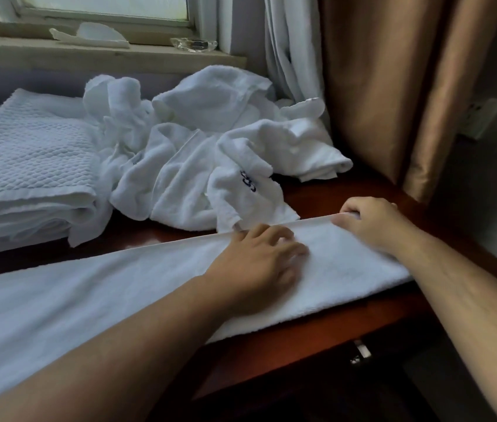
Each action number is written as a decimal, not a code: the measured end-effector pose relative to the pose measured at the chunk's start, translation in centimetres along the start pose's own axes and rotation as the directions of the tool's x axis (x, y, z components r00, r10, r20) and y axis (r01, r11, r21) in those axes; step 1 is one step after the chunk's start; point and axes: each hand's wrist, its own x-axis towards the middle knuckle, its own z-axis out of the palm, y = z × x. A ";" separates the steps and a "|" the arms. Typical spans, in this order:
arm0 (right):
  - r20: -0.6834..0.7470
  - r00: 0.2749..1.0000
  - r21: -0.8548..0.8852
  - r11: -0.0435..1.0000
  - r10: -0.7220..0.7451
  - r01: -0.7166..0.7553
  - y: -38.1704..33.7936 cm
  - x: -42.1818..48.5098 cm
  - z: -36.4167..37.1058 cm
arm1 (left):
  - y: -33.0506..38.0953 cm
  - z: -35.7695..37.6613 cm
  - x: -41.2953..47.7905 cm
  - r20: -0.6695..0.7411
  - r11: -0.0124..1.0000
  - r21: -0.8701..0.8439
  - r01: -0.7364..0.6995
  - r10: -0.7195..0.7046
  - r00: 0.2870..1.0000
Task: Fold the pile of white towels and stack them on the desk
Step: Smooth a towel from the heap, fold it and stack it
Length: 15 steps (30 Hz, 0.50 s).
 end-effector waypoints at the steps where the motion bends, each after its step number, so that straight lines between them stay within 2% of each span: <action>1: -0.026 1.000 -0.036 0.999 0.006 -0.007 -0.2 0.4 -0.2 | -0.1 0.2 -0.1 0.015 1.000 0.004 -0.004 0.004 1.000; 5: -0.032 0.983 -0.235 0.954 0.183 -0.185 -2.3 1.2 -0.3 | -0.4 0.5 -0.2 0.091 0.999 0.040 -0.012 0.009 0.996; 7: -0.159 0.972 -0.334 0.917 0.173 -0.218 -3.3 0.7 0.0 | -0.4 0.6 -0.1 0.110 0.999 0.039 -0.017 0.013 0.994; 9: -0.227 0.967 -0.271 0.946 0.118 -0.179 -4.2 -0.6 0.5 | -0.5 0.7 -0.1 0.105 1.000 0.019 -0.006 0.004 0.994; 11: -0.128 0.982 -0.162 0.974 0.136 -0.156 -4.0 -2.2 1.5 | -0.5 0.7 -0.2 0.065 0.999 -0.006 0.038 -0.037 0.997; 13: 0.069 0.978 -0.180 0.967 0.198 -0.183 -3.0 -3.7 2.7 | -0.5 0.6 -0.3 0.063 0.997 -0.001 0.081 -0.081 0.995; 15: 0.141 0.966 -0.215 0.959 0.217 -0.184 -2.0 -4.0 3.3 | -0.5 0.5 -0.5 0.126 0.996 0.017 0.087 -0.089 0.988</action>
